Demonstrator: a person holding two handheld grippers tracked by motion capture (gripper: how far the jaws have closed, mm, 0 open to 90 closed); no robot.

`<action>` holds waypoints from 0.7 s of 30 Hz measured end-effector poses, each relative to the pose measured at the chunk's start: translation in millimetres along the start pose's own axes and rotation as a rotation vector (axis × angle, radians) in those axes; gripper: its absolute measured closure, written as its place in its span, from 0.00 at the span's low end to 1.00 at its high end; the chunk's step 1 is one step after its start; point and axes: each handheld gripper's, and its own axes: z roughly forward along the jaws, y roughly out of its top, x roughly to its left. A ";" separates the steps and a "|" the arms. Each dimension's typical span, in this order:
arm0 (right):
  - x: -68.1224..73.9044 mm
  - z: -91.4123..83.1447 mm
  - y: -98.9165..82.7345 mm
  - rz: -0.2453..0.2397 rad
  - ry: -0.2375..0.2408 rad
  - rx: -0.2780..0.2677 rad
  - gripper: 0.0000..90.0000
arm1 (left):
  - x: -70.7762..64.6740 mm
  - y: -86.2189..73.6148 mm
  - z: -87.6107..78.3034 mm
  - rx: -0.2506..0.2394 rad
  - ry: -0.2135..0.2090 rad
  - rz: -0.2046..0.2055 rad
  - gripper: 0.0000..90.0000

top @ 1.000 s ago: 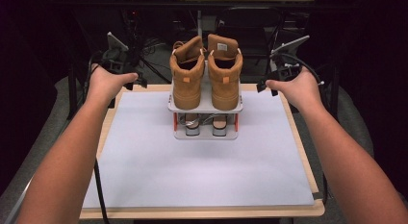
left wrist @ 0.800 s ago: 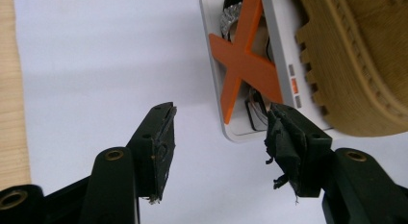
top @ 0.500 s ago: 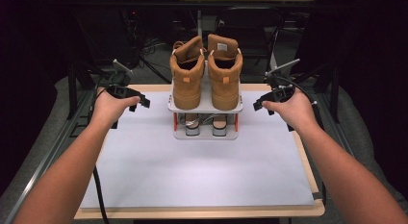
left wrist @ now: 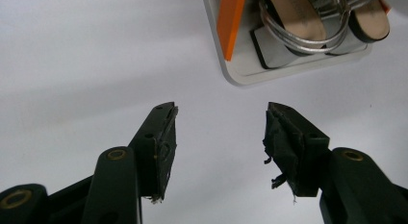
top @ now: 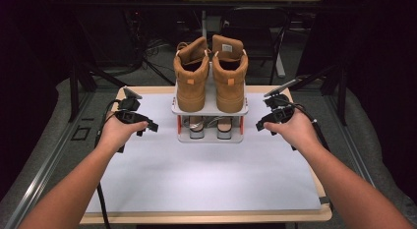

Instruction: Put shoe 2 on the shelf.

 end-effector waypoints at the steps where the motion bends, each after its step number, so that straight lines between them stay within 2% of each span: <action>1: 1.6 1.0 -1.7 -0.013 -0.008 -0.002 0.51 | -0.7 -2.4 1.5 0.002 -0.002 0.004 0.49; 2: 3.5 2.8 -4.6 -0.024 -0.009 -0.014 0.51 | -1.3 -4.6 2.7 0.003 -0.004 0.009 0.49; 4: 7.8 7.6 -9.8 -0.030 0.011 -0.001 0.52 | -2.0 -8.9 5.5 -0.001 -0.014 0.016 0.49; 7: 13.3 16.4 -16.2 -0.070 -0.027 0.041 0.54 | -1.5 -16.1 11.2 -0.007 -0.014 0.030 0.49; 8: 14.6 19.0 -18.2 -0.085 -0.042 0.040 0.54 | -0.9 -19.0 14.0 -0.008 -0.018 0.028 0.49; 10: 14.9 23.5 -22.9 -0.076 -0.007 0.027 0.54 | 1.0 -25.1 18.8 -0.007 -0.027 0.027 0.49; 11: 16.3 26.9 -24.9 -0.070 -0.006 0.035 0.55 | 2.2 -28.0 21.3 -0.005 -0.025 0.031 0.49; 12: 17.6 29.2 -27.0 -0.088 -0.029 0.041 0.55 | 3.0 -30.8 24.1 -0.002 -0.015 0.033 0.49; 13: 18.7 31.3 -29.5 -0.111 -0.053 0.027 0.55 | 4.0 -33.4 25.8 0.000 -0.010 0.038 0.49; 14: 19.5 33.4 -32.7 -0.121 -0.040 -0.001 0.55 | 4.8 -35.9 27.2 -0.002 -0.008 0.039 0.49; 15: 20.7 35.5 -35.5 -0.113 -0.021 -0.004 0.55 | 5.6 -38.5 28.4 -0.007 -0.013 0.041 0.49; 16: 22.3 38.0 -38.0 -0.119 -0.022 0.013 0.55 | 6.2 -40.8 29.3 -0.011 -0.017 0.041 0.49; 19: 28.6 42.1 -44.3 -0.178 -0.060 0.016 0.55 | 5.8 -47.4 32.6 -0.008 -0.011 0.054 0.49; 20: 31.4 43.7 -46.4 -0.183 -0.061 0.007 0.55 | 5.8 -49.5 33.5 -0.009 -0.009 0.061 0.49; 21: 33.1 45.3 -48.6 -0.178 -0.029 -0.013 0.55 | 5.4 -51.5 34.0 -0.011 -0.010 0.063 0.49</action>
